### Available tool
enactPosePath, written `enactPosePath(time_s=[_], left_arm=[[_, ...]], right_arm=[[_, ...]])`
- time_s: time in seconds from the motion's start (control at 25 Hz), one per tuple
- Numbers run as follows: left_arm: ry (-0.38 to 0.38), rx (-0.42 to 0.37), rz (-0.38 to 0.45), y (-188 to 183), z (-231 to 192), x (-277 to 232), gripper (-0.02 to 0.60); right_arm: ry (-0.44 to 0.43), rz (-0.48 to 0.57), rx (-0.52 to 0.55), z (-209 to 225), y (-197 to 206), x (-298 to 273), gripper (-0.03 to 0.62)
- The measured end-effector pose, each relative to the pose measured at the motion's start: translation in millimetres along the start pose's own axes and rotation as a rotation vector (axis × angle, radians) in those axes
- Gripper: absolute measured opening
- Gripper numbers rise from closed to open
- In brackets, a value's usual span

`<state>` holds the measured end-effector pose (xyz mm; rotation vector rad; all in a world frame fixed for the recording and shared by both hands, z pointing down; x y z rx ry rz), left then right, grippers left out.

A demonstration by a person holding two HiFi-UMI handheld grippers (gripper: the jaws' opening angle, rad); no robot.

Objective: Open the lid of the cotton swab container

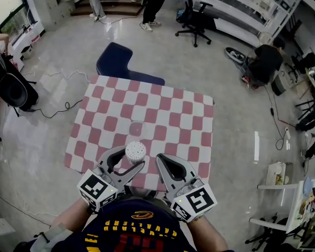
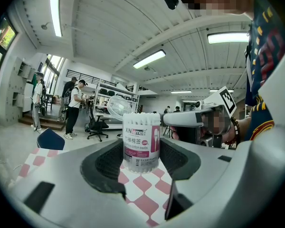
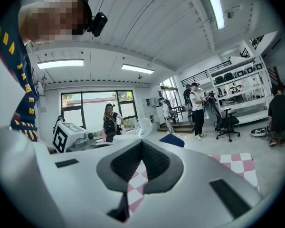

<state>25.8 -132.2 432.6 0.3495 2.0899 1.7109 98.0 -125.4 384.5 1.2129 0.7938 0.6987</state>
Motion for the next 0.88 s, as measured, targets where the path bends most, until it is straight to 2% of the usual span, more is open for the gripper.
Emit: enactPosePath(time_s=[0.68,0.88], left_arm=[[0.0,-0.012,-0.001,-6.0,1.2,0.7,0.244],[0.002,-0.086,0.042,-32.7,-13.2,-10.3,0.244]], right_arm=[[0.001,-0.002,-0.004,0.4,-1.9,2.5,0.011],[0.015,0.059,0.035,13.4,-22.3,-1.8,0.011]])
Point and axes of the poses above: the fingertips, and each gripper's own axes: x backward along the fingers, z to its right, y out of its underside, the point moved 1 cm from there along x, backward along the fingers, and after that the axes turned 6 degrees about y, right-handed, at the moved point
